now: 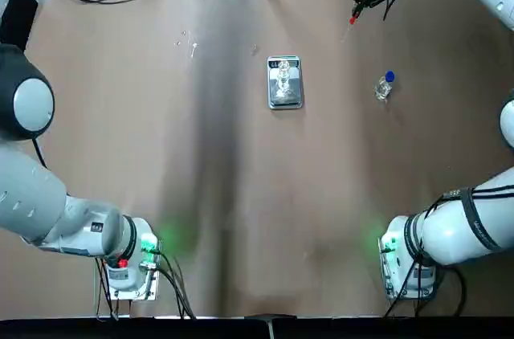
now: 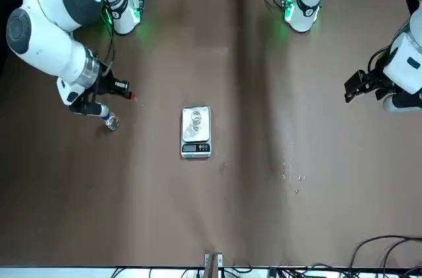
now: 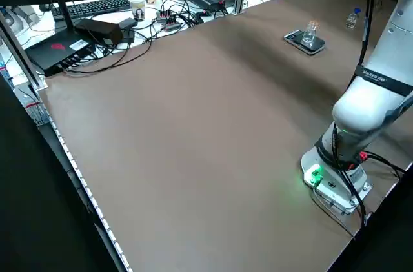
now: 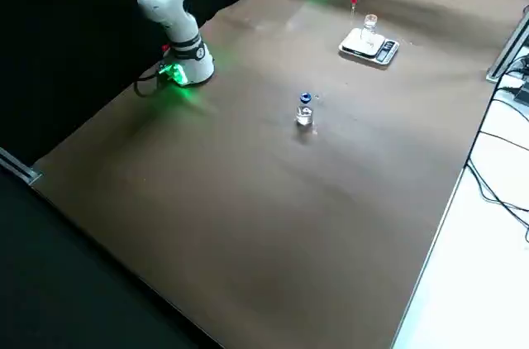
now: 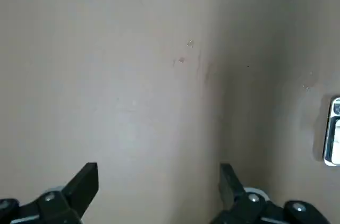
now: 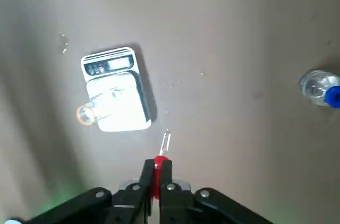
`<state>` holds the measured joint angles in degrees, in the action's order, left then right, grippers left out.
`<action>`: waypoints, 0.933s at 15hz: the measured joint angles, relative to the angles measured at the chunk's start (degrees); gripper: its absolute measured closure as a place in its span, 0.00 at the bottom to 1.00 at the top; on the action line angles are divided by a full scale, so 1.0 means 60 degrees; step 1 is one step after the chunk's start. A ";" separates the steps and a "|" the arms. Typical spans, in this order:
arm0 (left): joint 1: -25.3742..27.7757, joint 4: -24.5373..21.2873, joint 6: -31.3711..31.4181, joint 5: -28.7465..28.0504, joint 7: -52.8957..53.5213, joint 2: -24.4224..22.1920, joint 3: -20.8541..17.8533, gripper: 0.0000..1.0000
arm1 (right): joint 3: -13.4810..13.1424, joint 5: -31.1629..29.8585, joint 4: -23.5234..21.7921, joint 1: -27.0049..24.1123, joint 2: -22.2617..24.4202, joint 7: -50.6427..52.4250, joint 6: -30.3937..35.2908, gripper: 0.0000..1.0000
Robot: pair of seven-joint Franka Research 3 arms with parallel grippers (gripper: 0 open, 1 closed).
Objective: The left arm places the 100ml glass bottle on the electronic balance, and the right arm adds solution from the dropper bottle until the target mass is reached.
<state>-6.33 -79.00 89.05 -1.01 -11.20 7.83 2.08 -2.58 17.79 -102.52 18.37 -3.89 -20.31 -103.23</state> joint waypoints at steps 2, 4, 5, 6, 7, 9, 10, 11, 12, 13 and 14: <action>0.0003 0.0000 0.0000 0.0000 0.0000 0.0000 0.0000 0.00 | 0.0000 0.0093 0.0062 0.0172 0.0000 -0.0213 -0.0088 0.92; 0.0003 0.0000 0.0000 0.0000 0.0000 0.0000 0.0000 0.00 | -0.0001 0.0130 0.0120 0.0375 0.0000 -0.0479 -0.0257 0.92; 0.0003 0.0000 0.0000 0.0000 0.0000 0.0000 0.0000 0.00 | 0.0000 0.0140 0.0130 0.0481 0.0000 -0.0626 -0.0370 0.92; 0.0004 0.0000 0.0000 0.0000 0.0000 0.0000 0.0000 0.00 | 0.0001 0.0149 0.0132 0.0586 0.0000 -0.0749 -0.0475 0.92; 0.0004 0.0000 0.0000 0.0000 0.0000 0.0000 0.0000 0.00 | 0.0000 0.0155 0.0132 0.0683 -0.0001 -0.0849 -0.0584 0.92; 0.0005 0.0000 0.0000 0.0000 0.0000 0.0000 0.0000 0.00 | 0.0001 0.0162 0.0132 0.0991 -0.0014 -0.1247 -0.1007 0.93; 0.0006 0.0000 0.0000 0.0000 0.0000 0.0000 0.0000 0.00 | 0.0000 0.0163 0.0133 0.1104 -0.0028 -0.1370 -0.1131 0.93; 0.0006 0.0000 0.0000 0.0000 0.0000 0.0000 0.0000 0.00 | 0.0001 0.0163 0.0132 0.1218 -0.0052 -0.1477 -0.1231 0.93; 0.0006 0.0000 0.0000 0.0000 0.0000 0.0000 0.0000 0.00 | 0.0001 0.0164 0.0132 0.1334 -0.0087 -0.1609 -0.1349 0.93; 0.0006 0.0000 0.0000 0.0000 0.0000 0.0000 0.0000 0.00 | 0.0002 0.0164 0.0132 0.1461 -0.0137 -0.1766 -0.1505 0.93; 0.0006 0.0000 0.0000 0.0000 0.0000 0.0000 0.0000 0.00 | 0.0003 0.0164 0.0132 0.1567 -0.0183 -0.1874 -0.1609 0.93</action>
<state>-6.29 -79.00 89.05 -1.01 -11.20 7.83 2.08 -2.57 18.78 -101.72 27.78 -4.99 -31.56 -112.88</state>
